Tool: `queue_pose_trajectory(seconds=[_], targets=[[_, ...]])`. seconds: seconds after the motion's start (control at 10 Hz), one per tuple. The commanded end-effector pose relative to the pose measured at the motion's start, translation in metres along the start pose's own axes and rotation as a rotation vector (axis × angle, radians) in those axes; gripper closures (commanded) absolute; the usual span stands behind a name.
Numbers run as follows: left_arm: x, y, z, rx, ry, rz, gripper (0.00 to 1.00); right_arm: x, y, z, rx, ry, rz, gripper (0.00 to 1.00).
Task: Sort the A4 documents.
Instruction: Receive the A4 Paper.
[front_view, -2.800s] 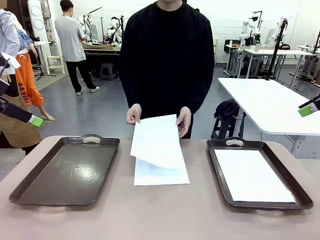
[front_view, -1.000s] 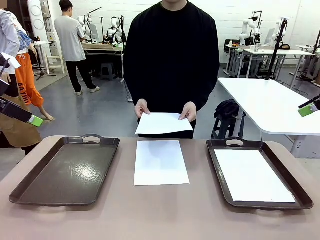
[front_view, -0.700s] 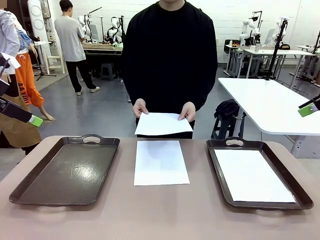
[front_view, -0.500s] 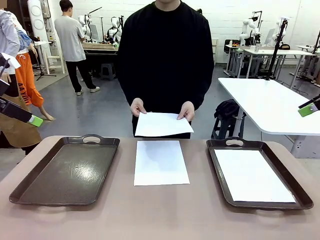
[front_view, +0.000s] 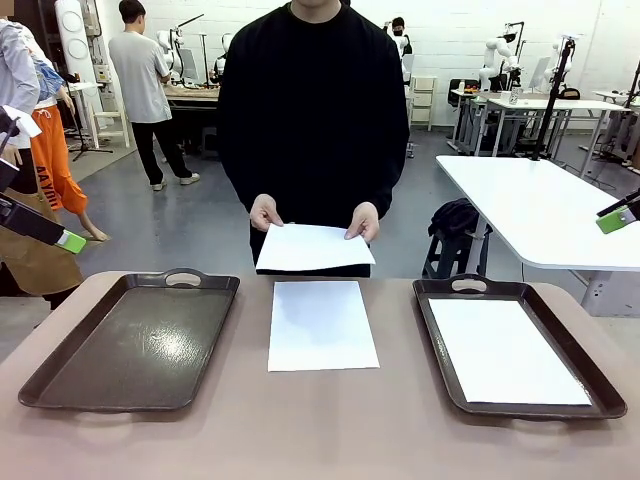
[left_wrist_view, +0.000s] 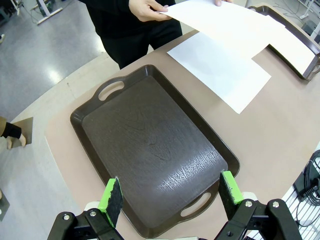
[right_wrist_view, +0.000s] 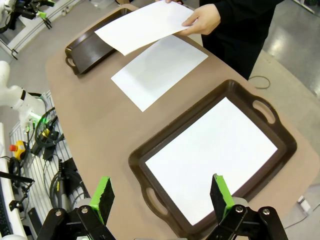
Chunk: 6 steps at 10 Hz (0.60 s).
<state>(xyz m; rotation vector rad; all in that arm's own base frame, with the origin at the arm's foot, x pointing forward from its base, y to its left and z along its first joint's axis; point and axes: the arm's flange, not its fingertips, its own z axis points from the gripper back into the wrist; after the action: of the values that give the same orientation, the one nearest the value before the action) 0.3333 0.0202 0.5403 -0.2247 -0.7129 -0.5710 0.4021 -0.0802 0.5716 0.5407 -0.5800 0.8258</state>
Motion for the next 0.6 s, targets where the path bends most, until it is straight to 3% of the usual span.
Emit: queue_pose_trajectory(seconds=[0.0, 0.5], targets=[[-0.001, 0.0018, -0.0001, -0.001, -0.003, -0.002, 0.0, 0.001, 0.0, -0.0005, -0.003, 0.0, 0.002, 0.0], [-0.001, 0.0018, -0.0001, -0.001, -0.003, -0.002, 0.0, 0.001, 0.0, -0.0005, -0.003, 0.0, 0.002, 0.0]])
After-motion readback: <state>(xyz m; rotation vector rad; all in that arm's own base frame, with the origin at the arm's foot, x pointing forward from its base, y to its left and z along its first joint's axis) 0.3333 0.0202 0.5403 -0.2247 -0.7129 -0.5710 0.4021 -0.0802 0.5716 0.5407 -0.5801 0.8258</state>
